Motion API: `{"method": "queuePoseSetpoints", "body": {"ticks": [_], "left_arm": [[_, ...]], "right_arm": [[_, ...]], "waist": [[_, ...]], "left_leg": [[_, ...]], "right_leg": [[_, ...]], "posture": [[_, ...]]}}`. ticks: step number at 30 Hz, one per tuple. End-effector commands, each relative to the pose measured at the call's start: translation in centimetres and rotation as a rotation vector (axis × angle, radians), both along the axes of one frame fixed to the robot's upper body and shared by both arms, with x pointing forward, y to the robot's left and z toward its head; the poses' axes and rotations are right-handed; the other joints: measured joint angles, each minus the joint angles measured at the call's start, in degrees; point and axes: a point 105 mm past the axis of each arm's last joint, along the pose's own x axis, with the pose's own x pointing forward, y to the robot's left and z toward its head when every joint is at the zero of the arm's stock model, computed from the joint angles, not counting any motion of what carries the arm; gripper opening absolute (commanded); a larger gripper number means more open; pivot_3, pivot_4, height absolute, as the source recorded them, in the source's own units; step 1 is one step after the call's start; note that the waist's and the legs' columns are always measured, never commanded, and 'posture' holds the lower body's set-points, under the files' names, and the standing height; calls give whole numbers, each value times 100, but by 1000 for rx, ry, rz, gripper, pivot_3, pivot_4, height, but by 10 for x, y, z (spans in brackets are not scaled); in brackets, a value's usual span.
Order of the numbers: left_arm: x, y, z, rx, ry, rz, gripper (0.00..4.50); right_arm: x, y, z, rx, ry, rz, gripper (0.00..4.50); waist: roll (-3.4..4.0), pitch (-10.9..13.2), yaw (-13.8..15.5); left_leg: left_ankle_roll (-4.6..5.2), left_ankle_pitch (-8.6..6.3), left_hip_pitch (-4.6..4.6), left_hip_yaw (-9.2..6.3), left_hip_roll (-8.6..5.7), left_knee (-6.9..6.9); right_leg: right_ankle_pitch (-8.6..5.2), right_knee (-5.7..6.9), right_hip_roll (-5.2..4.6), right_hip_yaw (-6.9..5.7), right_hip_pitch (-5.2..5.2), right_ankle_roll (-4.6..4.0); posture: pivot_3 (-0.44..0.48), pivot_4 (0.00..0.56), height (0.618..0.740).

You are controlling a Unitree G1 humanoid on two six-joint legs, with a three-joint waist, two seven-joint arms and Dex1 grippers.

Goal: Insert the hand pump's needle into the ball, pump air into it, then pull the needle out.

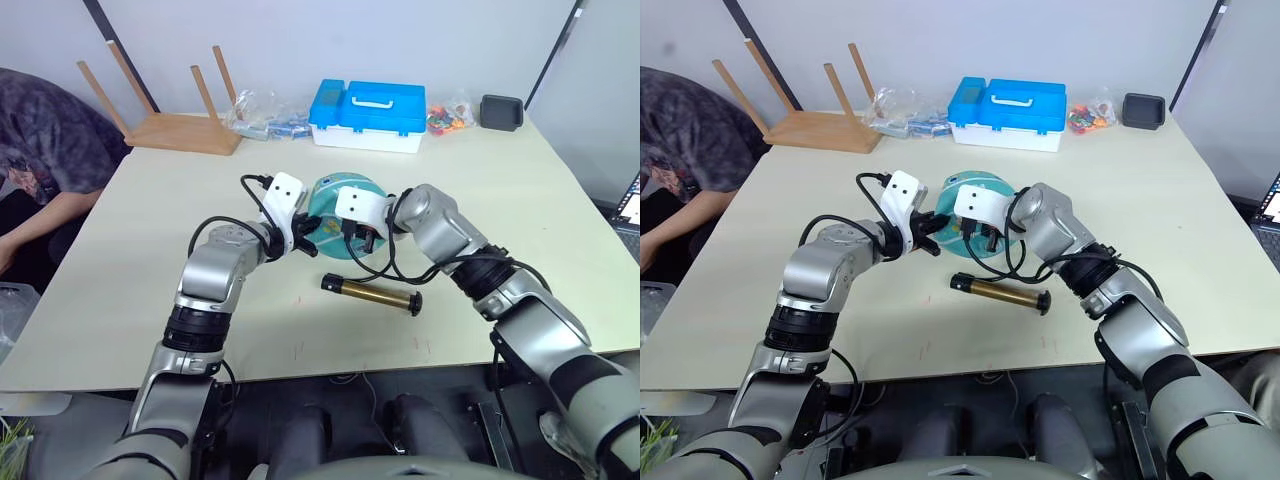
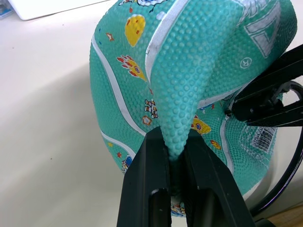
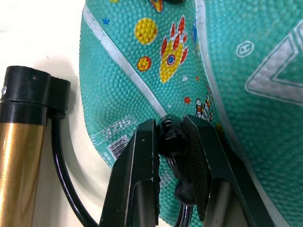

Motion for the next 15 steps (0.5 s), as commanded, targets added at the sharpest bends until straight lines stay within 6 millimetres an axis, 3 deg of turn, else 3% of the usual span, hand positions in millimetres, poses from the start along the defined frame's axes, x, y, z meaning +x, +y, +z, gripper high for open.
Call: {"method": "queuePoseSetpoints", "body": {"ticks": [1,11,15], "left_arm": [[-6,-1,-15,6,72,-12,0],[-9,0,-16,2,78,-5,0],[-9,1,-17,4,79,-1,0]], "right_arm": [[5,-41,-65,-185,97,-154,308],[3,-62,-108,-310,118,-204,308],[5,-63,-111,-295,117,-226,308]], "waist": [[-5,-10,-37],[-21,-121,-99],[-38,-147,-104]], "left_leg": [[0,0,17,1,0,-7],[-2,-1,76,-7,1,-47],[-5,-3,129,-12,0,-79]], "right_leg": [[-2,0,2,4,12,-3],[-14,0,22,37,33,-21],[-23,-7,27,48,58,-35]], "posture": [[0,150,740],[0,150,740],[0,150,740]]}}
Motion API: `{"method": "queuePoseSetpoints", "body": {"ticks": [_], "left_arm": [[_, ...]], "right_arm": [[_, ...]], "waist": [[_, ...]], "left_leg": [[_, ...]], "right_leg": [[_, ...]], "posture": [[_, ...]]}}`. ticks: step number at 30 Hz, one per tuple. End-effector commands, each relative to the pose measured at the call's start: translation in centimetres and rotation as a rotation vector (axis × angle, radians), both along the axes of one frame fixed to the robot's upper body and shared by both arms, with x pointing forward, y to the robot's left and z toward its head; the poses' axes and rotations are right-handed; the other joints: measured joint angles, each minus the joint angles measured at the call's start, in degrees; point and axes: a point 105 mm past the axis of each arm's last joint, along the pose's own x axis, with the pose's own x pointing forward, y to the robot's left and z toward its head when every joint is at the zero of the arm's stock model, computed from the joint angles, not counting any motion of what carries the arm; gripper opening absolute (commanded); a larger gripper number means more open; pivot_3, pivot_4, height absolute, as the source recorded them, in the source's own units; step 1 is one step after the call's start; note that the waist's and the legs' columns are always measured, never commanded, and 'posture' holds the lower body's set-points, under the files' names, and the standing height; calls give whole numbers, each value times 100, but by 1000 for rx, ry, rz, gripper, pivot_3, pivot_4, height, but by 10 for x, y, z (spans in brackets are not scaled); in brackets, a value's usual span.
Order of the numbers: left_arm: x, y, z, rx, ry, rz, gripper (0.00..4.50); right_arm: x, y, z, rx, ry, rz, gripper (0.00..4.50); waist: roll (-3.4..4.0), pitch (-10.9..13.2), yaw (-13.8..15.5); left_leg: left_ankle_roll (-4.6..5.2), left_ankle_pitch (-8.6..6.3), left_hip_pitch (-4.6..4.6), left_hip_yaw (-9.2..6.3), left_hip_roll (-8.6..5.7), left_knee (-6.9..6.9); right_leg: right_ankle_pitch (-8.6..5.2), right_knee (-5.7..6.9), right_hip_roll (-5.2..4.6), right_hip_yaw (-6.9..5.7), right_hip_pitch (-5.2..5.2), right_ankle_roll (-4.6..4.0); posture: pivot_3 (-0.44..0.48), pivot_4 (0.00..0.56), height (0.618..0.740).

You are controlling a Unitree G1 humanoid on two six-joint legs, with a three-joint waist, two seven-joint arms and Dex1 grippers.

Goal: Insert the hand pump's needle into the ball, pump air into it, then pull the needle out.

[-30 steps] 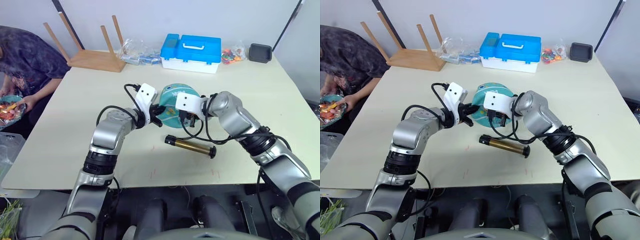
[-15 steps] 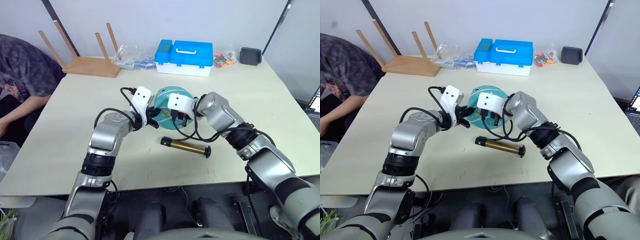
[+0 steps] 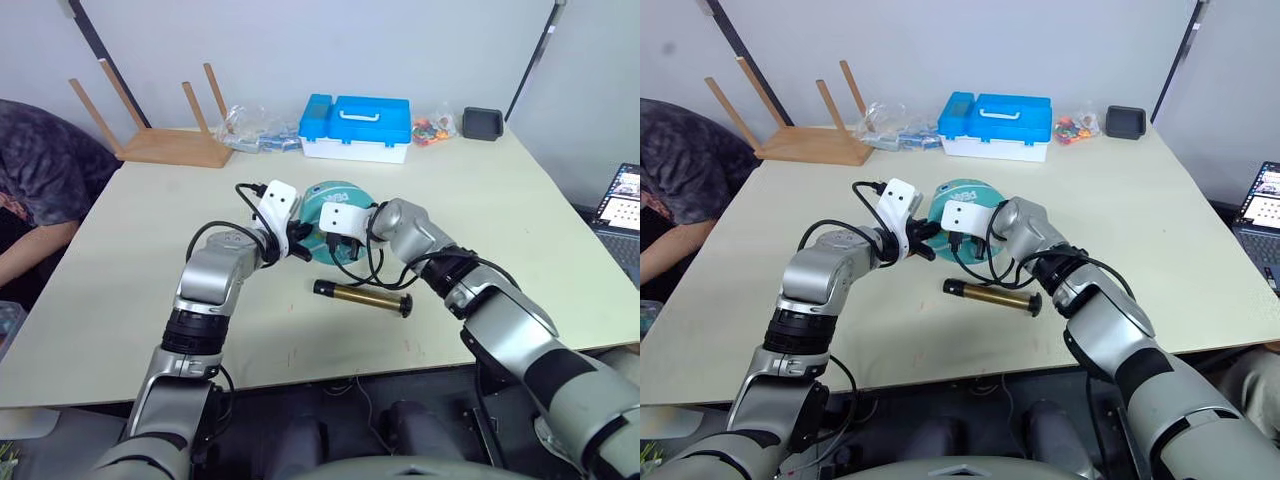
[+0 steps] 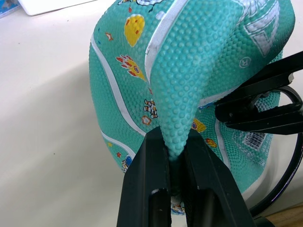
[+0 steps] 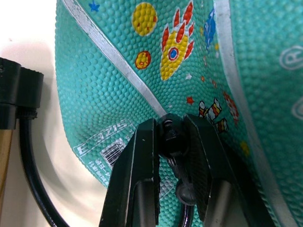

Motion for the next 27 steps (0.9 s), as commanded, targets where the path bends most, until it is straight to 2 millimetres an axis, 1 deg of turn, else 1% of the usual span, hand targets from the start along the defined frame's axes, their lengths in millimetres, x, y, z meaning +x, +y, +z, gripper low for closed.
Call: {"method": "queuePoseSetpoints", "body": {"ticks": [1,2,6,7,9,10,11,12,13,14,15,16,17,18,20,21,22,24,25,27], "left_arm": [[-8,-9,-3,-17,28,-62,0],[-8,-8,-3,-17,28,-61,0],[-7,-7,-1,-24,18,-62,0],[-6,-7,0,-24,9,-68,0],[-5,-6,1,-16,-1,-76,0],[-4,-5,1,-13,-4,-78,0],[-2,-4,2,-8,-12,-72,0],[-1,-3,3,-5,-18,-68,0],[1,-2,4,-3,-20,-67,0],[1,-2,4,-2,-22,-67,0],[2,-3,4,0,-21,-69,0],[3,-4,4,1,-22,-71,0],[3,-5,4,3,-22,-73,0],[4,-5,4,4,-23,-73,0],[4,-6,4,7,-25,-74,0],[4,-6,4,6,-26,-75,0],[5,-6,4,7,-27,-76,0],[5,-6,4,7,-29,-78,0],[5,-7,5,7,-31,-81,0],[5,-7,5,6,-34,-85,0]], "right_arm": [[-3,-81,-71,-213,138,-254,308],[0,-79,-66,-195,129,-256,308],[10,-60,-32,3,133,-270,308],[11,-54,-18,61,135,-256,308],[9,-48,4,138,140,-223,308],[7,-47,10,157,142,-212,308],[4,-45,19,186,137,-196,308],[1,-44,26,207,134,-186,308],[-2,-43,32,218,123,-171,308],[-3,-44,37,211,90,-160,308],[-7,-42,41,234,92,-141,308],[-9,-42,45,254,88,-137,308],[-9,-44,47,257,72,-140,1327],[-8,-46,49,256,55,-144,1653],[-7,-52,58,279,20,-165,2668],[-9,-56,64,304,19,-166,3218],[-13,-61,72,324,6,-158,3639],[-23,-71,84,353,-9,-139,3639],[-33,-78,92,385,-17,-118,3639],[-48,-87,103,423,-29,-85,3639]], "waist": [[0,0,0],[1,1,0],[10,9,4],[11,11,5],[0,47,38],[14,78,62],[45,96,78],[58,104,85],[64,110,122],[66,112,198],[66,114,227],[66,116,241],[65,126,267],[61,138,280],[57,160,313],[60,167,316],[60,174,333],[61,181,358],[62,185,366],[64,189,368]], "left_leg": [[-5,-3,29,-1,-1,-13],[-17,-11,38,-1,-1,-17],[-27,-16,36,-19,-1,-22],[-25,-15,32,-19,-1,-22],[-18,-10,26,-24,-2,-22],[-21,-10,14,-28,-6,-20],[-22,-8,-16,-29,-13,-18],[-27,17,-69,-27,-25,-17],[-40,25,-86,-29,-28,-17],[-39,26,-113,-25,-32,-18],[-41,27,-186,-25,-32,-13],[-41,28,-206,-27,-32,-13],[-41,27,-208,-28,-31,-13],[-41,27,-212,-32,-31,-13],[-40,27,-221,-30,-34,-12],[-40,28,-226,-29,-36,-10],[-39,28,-231,-27,-40,-6],[-40,29,-267,-33,-39,14],[-40,28,-292,-43,-38,26],[-40,28,-318,-68,-39,41]], "right_leg": [[-5,-5,-13,1,22,-6],[-11,-5,-28,1,28,-16],[-15,-5,-29,-15,26,-22],[-15,-5,-29,-15,24,-21],[-15,-5,-30,-20,24,-21],[-15,-6,-30,-24,14,-21],[-13,-4,-28,-26,-9,-19],[-6,0,-28,-26,-54,-6],[7,0,-29,-27,-69,16],[9,-3,-29,-30,-92,18],[10,-1,-32,-37,-158,19],[12,-1,-35,-37,-179,17],[12,-1,-38,-37,-180,16],[11,-3,-42,-38,-181,18],[14,-3,-43,-35,-192,22],[15,-3,-42,-34,-196,25],[16,-3,-41,-37,-199,27],[17,-2,-41,-59,-217,28],[17,-2,-42,-72,-230,28],[19,-4,-50,-91,-240,24]], "posture": [[0,150,740],[0,150,740],[0,150,740],[0,150,740],[0,150,740],[0,150,740],[0,150,740],[0,150,740],[0,150,740],[0,150,740],[0,150,740],[0,150,740],[0,150,740],[0,150,740],[0,150,740],[0,150,740],[0,150,740],[0,150,740],[0,150,740],[0,150,740]]}}
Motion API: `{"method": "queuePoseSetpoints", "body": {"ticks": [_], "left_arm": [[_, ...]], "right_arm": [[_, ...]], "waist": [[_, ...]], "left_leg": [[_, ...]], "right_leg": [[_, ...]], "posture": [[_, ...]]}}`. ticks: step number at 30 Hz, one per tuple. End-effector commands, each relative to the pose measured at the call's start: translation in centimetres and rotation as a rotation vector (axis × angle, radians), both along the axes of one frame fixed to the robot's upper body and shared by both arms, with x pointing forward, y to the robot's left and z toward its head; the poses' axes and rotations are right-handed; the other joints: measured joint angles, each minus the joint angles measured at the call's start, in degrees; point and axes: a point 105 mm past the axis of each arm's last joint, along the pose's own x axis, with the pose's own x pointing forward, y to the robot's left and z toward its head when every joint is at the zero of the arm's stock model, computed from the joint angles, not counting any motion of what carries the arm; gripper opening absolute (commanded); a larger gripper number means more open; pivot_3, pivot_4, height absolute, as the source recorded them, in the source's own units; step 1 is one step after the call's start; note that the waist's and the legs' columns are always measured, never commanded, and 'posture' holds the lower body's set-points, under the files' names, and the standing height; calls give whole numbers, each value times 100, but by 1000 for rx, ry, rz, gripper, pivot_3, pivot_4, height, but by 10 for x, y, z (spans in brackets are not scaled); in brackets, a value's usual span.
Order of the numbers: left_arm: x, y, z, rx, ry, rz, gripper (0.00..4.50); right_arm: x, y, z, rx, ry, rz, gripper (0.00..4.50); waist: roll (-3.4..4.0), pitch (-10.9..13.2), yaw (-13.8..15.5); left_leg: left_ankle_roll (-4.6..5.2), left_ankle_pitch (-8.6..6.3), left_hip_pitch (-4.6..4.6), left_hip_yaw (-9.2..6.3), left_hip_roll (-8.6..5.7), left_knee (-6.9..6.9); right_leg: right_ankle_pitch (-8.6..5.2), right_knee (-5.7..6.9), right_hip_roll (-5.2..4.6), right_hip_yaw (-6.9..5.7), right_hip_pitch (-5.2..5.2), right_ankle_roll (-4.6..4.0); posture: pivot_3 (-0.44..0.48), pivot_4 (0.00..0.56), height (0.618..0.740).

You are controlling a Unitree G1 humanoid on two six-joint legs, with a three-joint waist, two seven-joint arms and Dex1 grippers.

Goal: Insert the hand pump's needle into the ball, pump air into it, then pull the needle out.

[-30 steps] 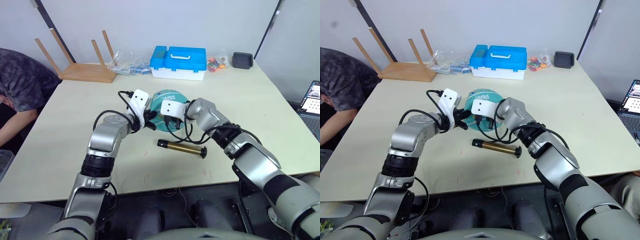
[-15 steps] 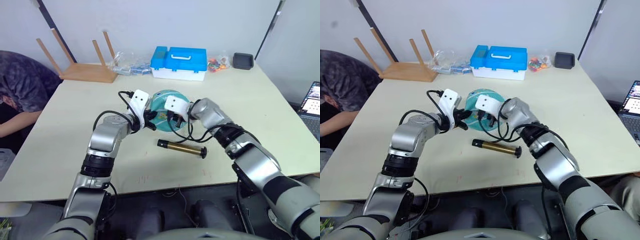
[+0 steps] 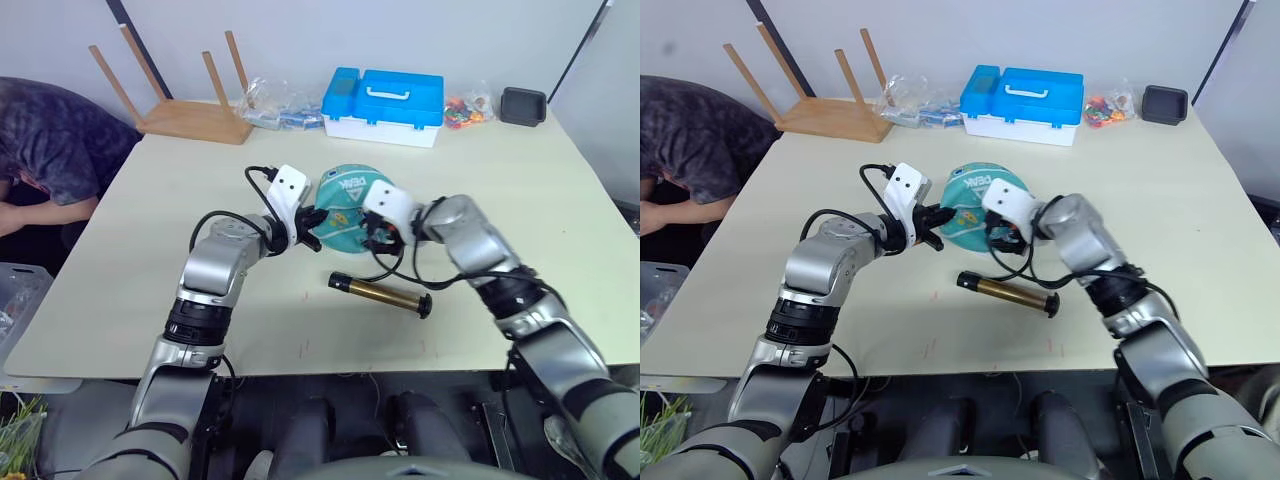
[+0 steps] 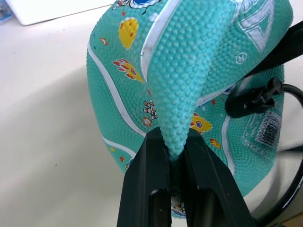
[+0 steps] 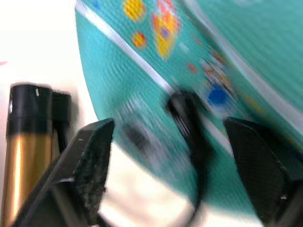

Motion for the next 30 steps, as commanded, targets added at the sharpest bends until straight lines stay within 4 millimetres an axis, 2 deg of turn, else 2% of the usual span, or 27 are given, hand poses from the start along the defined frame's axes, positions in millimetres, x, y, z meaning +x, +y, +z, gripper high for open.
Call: {"method": "queuePoseSetpoints", "body": {"ticks": [1,5,10,14,20,21,22,24,28,29,30], "left_arm": [[0,13,-22,43,74,52,0],[1,15,-19,42,68,51,0],[2,16,-13,40,55,45,0],[2,18,-9,28,52,48,0],[2,24,2,-15,40,46,0],[0,24,5,-30,43,38,827],[-1,26,7,-40,40,34,980],[-6,28,18,-82,25,5,1808],[-22,37,43,-84,-3,-89,3729],[-28,39,52,-67,-12,-130,3915],[-34,39,60,-63,-15,-172,3915]], "right_arm": [[-24,-7,42,98,-105,75,3639],[-71,-29,67,205,-171,183,3639],[-107,-55,81,250,-237,211,3639],[-127,-71,84,240,-249,190,3639],[-139,-84,83,257,-232,134,3639],[-140,-84,82,258,-228,130,3678],[-141,-84,82,261,-226,126,3678],[-142,-84,85,283,-229,112,3678],[-145,-89,85,281,-228,88,3678],[-147,-90,85,276,-229,85,3678],[-149,-91,85,272,-228,84,3678]], "waist": [[1,1,-8],[2,16,-16],[0,41,-33],[-14,60,-22],[-36,84,-32],[-41,92,-33],[-44,97,-37],[-43,106,-38],[-56,144,-4],[-58,156,4],[-58,163,10]], "left_leg": [[0,0,-2,-9,-2,0],[0,0,-4,-13,-8,0],[1,0,-16,-19,-6,26],[1,0,-26,-25,-6,36],[1,0,-27,-24,-4,37],[1,0,-27,-24,-4,37],[1,0,-28,-24,-3,37],[1,0,-33,-22,-2,36],[0,0,-59,-33,-2,36],[0,0,-63,-36,-1,37],[0,0,-65,-37,1,36]], "right_leg": [[0,-2,-1,-1,0,0],[-3,-3,6,-19,2,3],[-2,0,8,-33,4,4],[-2,0,8,-44,4,4],[-2,0,10,-43,3,4],[-2,0,10,-44,3,4],[-2,0,10,-44,2,4],[-2,-1,10,-42,-2,3],[-2,-8,9,-50,-16,3],[-2,-10,8,-52,-17,3],[-2,-12,7,-52,-17,2]], "posture": [[0,150,740],[0,150,740],[0,150,740],[0,150,740],[0,150,740],[0,150,740],[0,150,740],[0,150,740],[0,150,740],[0,150,740],[0,150,740]]}}
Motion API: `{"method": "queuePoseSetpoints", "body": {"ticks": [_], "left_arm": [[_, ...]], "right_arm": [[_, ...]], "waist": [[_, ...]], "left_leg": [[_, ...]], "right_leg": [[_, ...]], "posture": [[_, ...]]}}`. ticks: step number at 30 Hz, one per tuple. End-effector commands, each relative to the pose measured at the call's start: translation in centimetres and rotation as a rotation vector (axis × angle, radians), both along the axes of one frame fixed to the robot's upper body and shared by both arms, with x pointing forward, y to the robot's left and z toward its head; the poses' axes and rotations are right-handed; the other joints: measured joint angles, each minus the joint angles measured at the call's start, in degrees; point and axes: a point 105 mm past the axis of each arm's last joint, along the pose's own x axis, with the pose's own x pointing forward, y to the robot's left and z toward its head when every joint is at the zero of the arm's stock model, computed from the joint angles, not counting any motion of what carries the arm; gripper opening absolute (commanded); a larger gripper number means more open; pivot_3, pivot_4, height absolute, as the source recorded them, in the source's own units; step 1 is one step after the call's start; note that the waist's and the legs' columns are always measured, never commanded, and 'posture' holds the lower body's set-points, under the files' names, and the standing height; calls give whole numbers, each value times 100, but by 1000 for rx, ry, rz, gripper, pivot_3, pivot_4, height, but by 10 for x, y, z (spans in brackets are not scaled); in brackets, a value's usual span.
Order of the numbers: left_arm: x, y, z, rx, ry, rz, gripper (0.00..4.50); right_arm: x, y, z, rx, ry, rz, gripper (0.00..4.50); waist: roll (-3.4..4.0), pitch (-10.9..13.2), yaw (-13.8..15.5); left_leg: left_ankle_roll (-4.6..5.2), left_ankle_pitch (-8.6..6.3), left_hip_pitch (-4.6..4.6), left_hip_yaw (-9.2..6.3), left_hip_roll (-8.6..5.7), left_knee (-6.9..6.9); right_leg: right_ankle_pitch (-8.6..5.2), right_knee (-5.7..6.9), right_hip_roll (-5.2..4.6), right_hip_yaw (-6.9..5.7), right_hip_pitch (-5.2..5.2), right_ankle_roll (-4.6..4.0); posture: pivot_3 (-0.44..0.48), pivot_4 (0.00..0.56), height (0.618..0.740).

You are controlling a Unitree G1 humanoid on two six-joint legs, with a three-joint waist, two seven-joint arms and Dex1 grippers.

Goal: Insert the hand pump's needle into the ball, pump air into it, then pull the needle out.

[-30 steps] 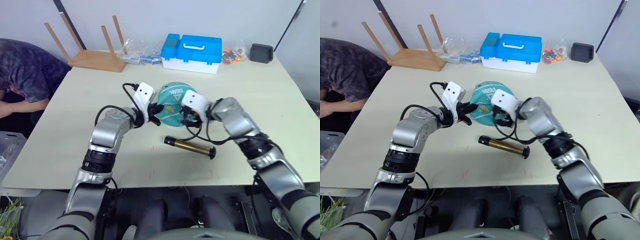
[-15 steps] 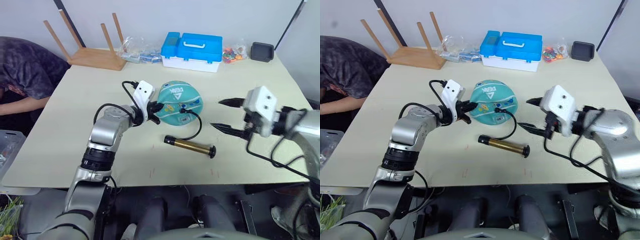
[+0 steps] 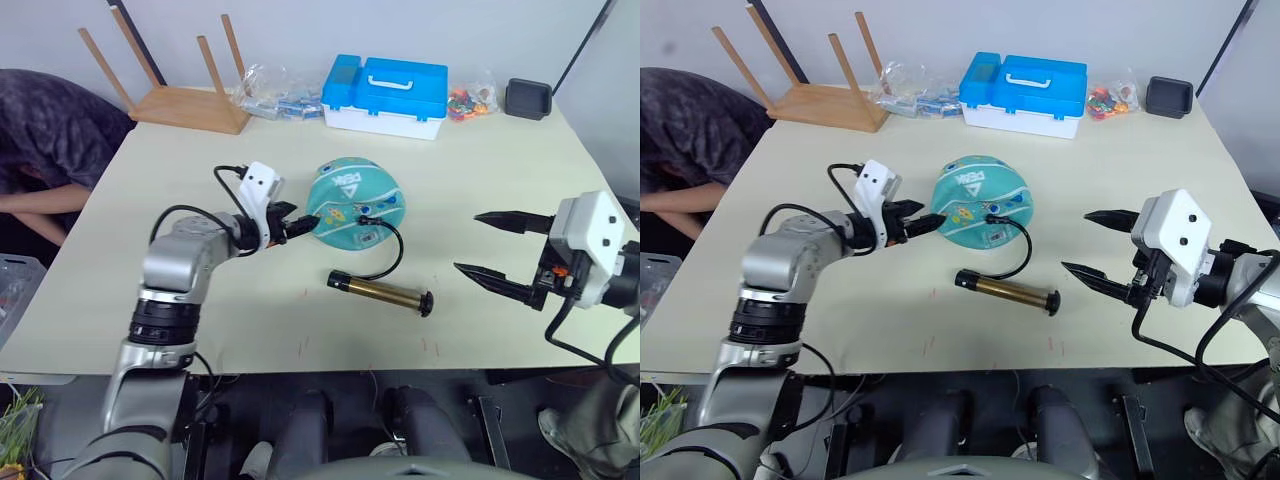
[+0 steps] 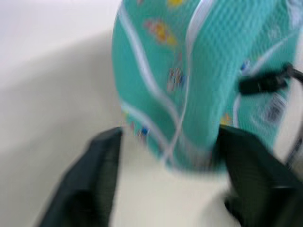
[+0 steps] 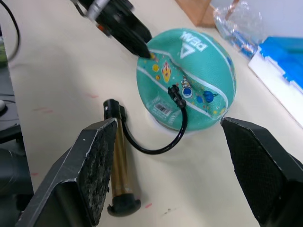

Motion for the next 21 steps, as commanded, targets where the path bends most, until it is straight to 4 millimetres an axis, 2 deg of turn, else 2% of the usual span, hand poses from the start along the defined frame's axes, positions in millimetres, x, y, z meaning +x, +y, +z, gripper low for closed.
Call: {"method": "queuePoseSetpoints", "body": {"ticks": [1,5,7,11,15,16,17,21], "left_arm": [[-21,2,46,4,-89,-149,3915],[-42,-1,67,47,-95,-317,3915],[-58,-17,68,78,-57,-481,3915],[-77,-42,57,170,8,-688,3915],[-80,-66,38,287,4,-817,3915],[-82,-70,35,286,22,-840,3934],[-84,-78,30,293,47,-882,3934],[-81,-98,14,371,116,-948,3934]], "right_arm": [[-11,-4,9,-19,-53,-2,3678],[-19,-9,11,20,-62,0,3678],[-27,-12,12,48,-61,4,3678],[-38,-21,6,50,13,-7,3678],[-50,-35,9,113,99,-30,3678],[-52,-37,9,113,112,-37,4200],[-57,-41,8,112,124,-50,4480],[-72,-55,0,84,154,-117,4480]], "waist": [[0,13,12],[5,19,74],[3,20,118],[4,22,154],[5,23,140],[5,23,134],[5,23,126],[5,23,147]], "left_leg": [[0,0,-3,-2,1,0],[0,-1,-7,-1,1,-1],[1,-1,-6,4,-2,0],[1,-1,-7,1,-4,8],[2,-1,-2,6,-6,12],[3,-1,-1,6,-6,16],[3,-1,0,6,-5,18],[4,-1,-1,3,-4,24]], "right_leg": [[0,-3,-1,-2,0,0],[-1,-11,-9,-4,1,1],[-1,-13,-8,-1,2,1],[-1,-10,-7,-7,6,1],[-1,-8,-3,-4,12,2],[0,-4,1,-4,13,1],[0,0,5,-4,12,1],[-1,7,11,-5,13,0]], "posture": [[0,150,740],[0,150,740],[0,150,740],[0,150,740],[0,150,740],[0,150,740],[0,150,740],[0,150,740]]}}
